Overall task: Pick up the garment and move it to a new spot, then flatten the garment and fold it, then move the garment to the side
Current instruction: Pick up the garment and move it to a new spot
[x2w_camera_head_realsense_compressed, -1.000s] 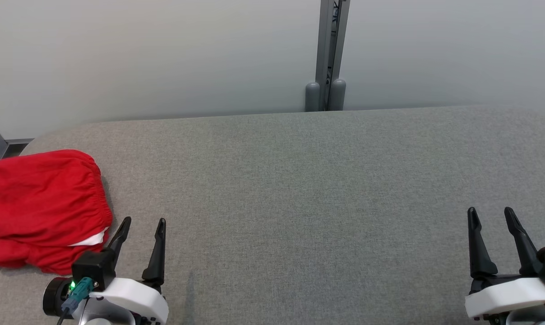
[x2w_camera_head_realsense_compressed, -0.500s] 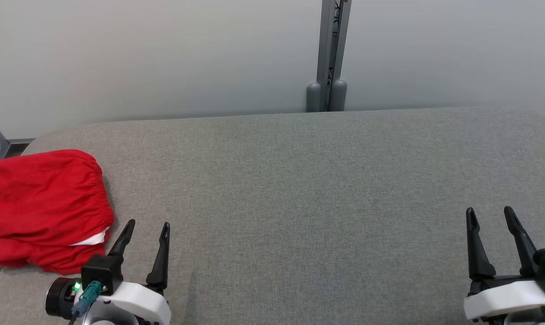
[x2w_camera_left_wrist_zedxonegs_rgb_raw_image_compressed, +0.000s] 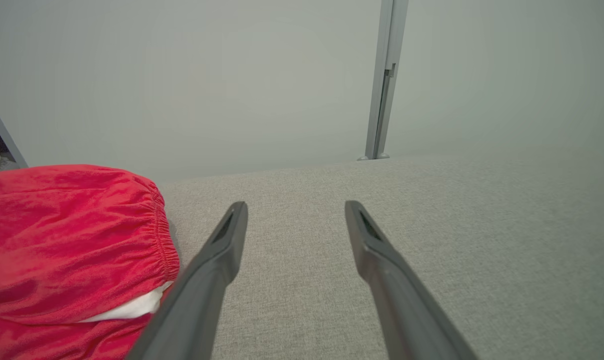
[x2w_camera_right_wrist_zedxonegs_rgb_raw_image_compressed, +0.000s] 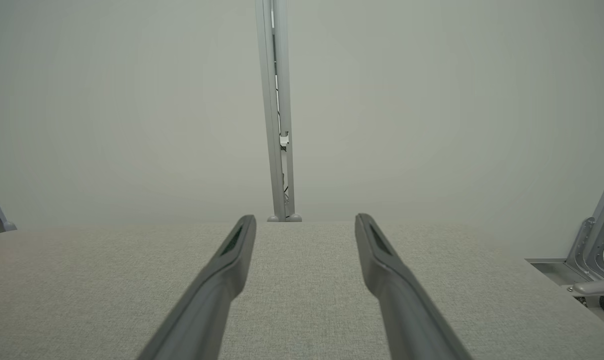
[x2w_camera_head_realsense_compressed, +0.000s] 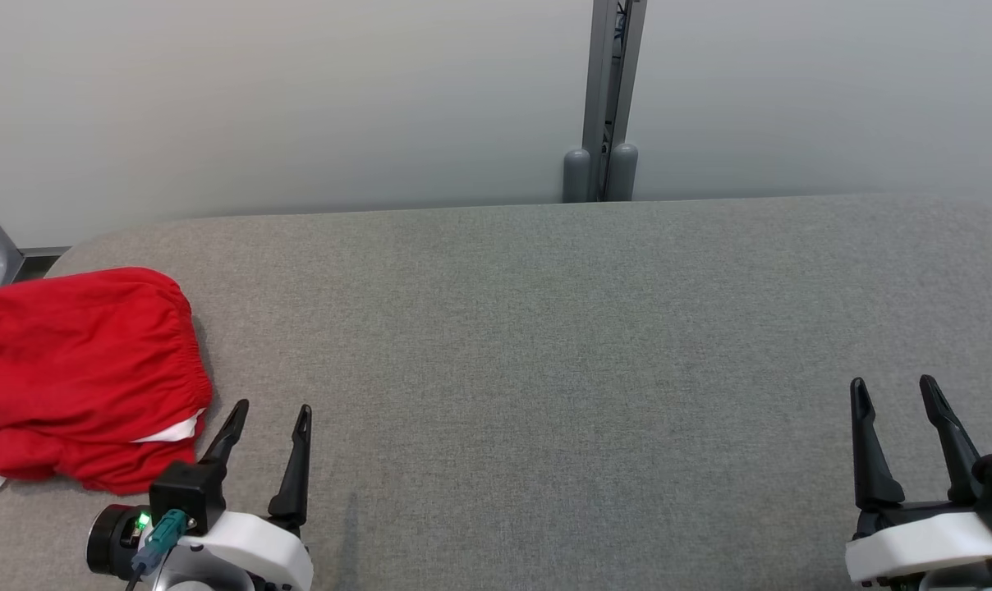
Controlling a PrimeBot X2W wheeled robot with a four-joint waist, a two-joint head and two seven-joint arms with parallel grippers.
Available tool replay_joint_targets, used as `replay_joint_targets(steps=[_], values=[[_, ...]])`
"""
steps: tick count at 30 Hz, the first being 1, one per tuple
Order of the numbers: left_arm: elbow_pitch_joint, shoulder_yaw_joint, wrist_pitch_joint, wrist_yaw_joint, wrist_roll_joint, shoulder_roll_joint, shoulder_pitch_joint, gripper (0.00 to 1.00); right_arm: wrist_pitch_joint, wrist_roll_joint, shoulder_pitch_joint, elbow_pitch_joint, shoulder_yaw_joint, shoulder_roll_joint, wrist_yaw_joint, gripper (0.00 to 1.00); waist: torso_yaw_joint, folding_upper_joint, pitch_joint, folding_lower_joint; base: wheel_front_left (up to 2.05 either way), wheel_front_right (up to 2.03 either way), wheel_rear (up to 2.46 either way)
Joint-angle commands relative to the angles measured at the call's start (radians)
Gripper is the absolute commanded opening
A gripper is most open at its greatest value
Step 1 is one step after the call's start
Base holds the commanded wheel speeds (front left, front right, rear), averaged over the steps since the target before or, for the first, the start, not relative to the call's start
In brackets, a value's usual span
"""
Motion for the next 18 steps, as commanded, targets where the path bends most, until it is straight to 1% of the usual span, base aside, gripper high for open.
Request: replay_joint_targets(steps=[1, 5, 10, 15, 18], values=[[0.002, 0.003, -0.002, -0.004, 0.006, 0.001, -0.018, 1.00, -0.005, 0.002, 0.005, -0.002, -0.003, -0.002, 0.002, 1.00, 0.002, 0.0000, 0.000, 0.0000, 0.00, 0.00, 0.00], [0.004, 0.008, -0.002, -0.009, 0.007, -0.003, -0.022, 1.00, -0.006, 0.003, 0.004, -0.002, -0.007, 0.000, 0.002, 1.00, 0.013, 0.0000, 0.002, 0.0000, 0.00, 0.00, 0.00], [0.006, 0.019, -0.002, -0.012, -0.008, -0.013, -0.034, 1.00, -0.006, 0.005, 0.008, -0.007, -0.002, 0.003, 0.002, 1.00, 0.047, 0.0000, 0.005, 0.0000, 0.00, 0.00, 0.00], [0.006, 0.026, -0.002, -0.020, -0.020, -0.023, -0.048, 1.00, -0.006, 0.011, -0.005, -0.014, 0.015, -0.004, 0.002, 1.00, 0.107, 0.0000, 0.017, 0.0000, 0.00, 0.00, 0.00], [0.003, 0.028, -0.002, -0.019, -0.026, -0.027, -0.064, 1.00, -0.006, 0.017, -0.012, -0.022, 0.025, -0.011, 0.002, 1.00, 0.162, 0.0000, 0.026, 0.0000, 0.00, 0.00, 0.00]])
